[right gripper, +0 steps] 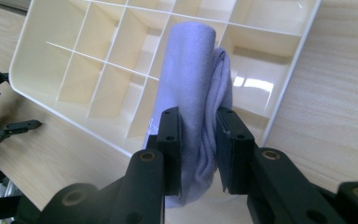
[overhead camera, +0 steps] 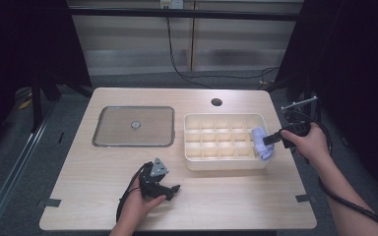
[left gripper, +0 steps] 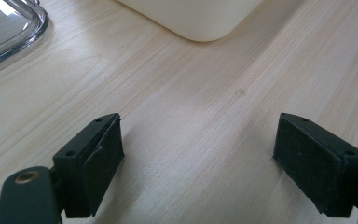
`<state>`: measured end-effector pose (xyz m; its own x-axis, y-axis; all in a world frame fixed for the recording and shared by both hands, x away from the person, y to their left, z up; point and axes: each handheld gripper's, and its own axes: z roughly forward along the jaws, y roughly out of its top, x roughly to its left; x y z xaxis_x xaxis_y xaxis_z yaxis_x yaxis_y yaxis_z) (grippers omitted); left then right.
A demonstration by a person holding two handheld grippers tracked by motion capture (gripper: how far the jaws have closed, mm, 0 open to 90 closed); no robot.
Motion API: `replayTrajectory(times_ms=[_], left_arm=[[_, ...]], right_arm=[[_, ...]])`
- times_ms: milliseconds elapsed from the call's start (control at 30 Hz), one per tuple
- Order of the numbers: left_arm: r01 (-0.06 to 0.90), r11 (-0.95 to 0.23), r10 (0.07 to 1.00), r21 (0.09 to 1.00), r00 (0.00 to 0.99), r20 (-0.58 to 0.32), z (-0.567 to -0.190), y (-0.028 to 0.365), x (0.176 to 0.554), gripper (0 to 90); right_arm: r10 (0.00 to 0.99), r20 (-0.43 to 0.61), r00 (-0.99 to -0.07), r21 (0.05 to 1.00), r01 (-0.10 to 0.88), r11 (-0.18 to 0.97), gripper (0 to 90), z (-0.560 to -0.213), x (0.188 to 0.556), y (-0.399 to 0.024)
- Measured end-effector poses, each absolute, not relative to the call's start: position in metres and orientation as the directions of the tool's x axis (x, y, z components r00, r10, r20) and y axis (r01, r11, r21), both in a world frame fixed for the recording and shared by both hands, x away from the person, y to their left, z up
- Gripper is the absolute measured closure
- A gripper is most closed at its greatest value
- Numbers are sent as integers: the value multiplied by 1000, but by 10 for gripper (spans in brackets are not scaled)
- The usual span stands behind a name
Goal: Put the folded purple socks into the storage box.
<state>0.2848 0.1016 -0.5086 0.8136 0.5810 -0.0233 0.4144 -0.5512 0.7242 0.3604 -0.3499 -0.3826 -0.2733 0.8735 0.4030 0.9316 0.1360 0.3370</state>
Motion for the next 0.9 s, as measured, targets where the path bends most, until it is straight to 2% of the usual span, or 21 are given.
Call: replayTrajectory(times_ms=[333,900], left_arm=[[415,-552,581,724,814,-23,-509,102,285,153],[414,-552,581,723,814,-23,-509,102,285,153]], right_arm=[[888,379,-262,331,934,135,732,-392,362,-352],[911,294,-289,299,933,200,731,-403,364,-342]])
